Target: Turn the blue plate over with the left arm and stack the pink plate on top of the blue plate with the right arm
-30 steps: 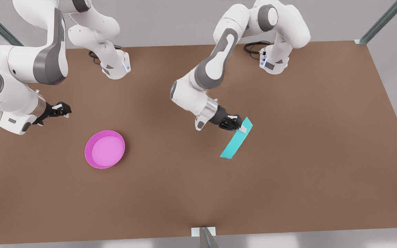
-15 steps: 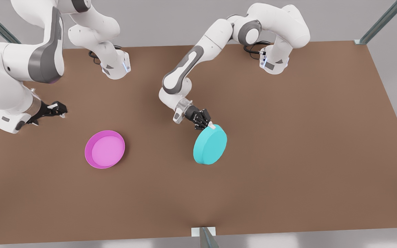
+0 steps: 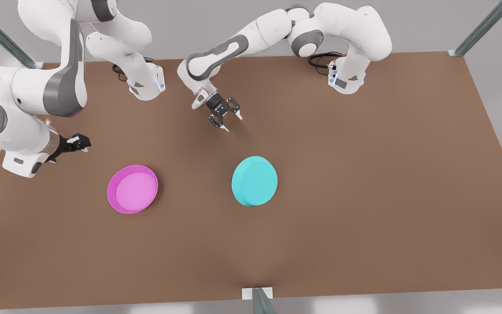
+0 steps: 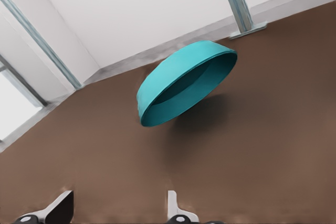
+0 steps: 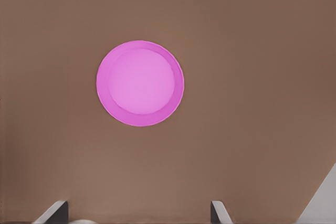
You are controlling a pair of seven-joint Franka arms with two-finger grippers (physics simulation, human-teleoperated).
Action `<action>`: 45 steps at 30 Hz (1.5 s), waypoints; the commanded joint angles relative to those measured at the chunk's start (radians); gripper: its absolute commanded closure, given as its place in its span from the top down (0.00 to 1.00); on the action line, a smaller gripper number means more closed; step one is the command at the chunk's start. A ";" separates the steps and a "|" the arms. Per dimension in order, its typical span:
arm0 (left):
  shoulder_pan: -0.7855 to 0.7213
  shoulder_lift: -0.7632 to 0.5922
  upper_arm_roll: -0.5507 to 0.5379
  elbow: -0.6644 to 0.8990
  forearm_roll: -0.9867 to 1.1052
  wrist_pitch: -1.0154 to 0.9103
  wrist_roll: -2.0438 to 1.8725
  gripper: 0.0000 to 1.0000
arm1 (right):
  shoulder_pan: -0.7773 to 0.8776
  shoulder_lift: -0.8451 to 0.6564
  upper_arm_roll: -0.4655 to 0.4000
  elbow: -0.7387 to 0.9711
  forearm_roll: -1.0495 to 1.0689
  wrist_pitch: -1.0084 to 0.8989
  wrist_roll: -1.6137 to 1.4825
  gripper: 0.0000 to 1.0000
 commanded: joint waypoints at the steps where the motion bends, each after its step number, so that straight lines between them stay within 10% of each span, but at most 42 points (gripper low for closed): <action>1: 0.046 -0.153 -0.022 0.080 -0.300 -0.087 -0.422 1.00 | -0.108 0.037 -0.003 -0.065 0.088 0.077 -0.235 1.00; 4: 0.581 -0.569 -0.015 0.071 -0.777 -0.242 0.293 1.00 | -0.294 0.128 -0.003 -0.318 0.209 0.380 -0.430 1.00; 10: 1.253 -0.585 -0.019 0.070 -0.790 -0.294 1.170 1.00 | -0.294 0.237 0.005 -0.476 0.374 0.767 -0.523 1.00; 11: 1.322 -0.612 -0.027 0.010 -0.791 -0.273 1.293 1.00 | -0.294 0.235 0.011 -0.487 0.391 0.772 -0.521 1.00; 12: 1.379 -0.813 -0.032 -0.376 -0.774 0.037 1.606 1.00 | -0.292 0.243 0.028 -0.508 0.439 0.789 -0.523 1.00; 29: 1.388 -0.752 -0.021 -0.338 -0.820 0.002 1.686 1.00 | -0.269 0.355 0.069 -0.544 0.516 0.906 -0.520 1.00; 34: 1.387 -0.749 -0.019 -0.349 -0.810 0.004 1.683 1.00 | -0.260 0.352 0.069 -0.544 0.514 0.892 -0.518 0.43; 37: 1.385 -0.752 -0.019 -0.351 -0.811 0.001 1.685 1.00 | -0.262 0.353 0.069 -0.542 0.514 0.884 -0.527 0.26; 45: 1.382 -0.747 -0.019 -0.352 -0.814 -0.001 1.665 1.00 | -0.262 0.274 0.128 -0.478 0.516 0.674 -0.543 0.21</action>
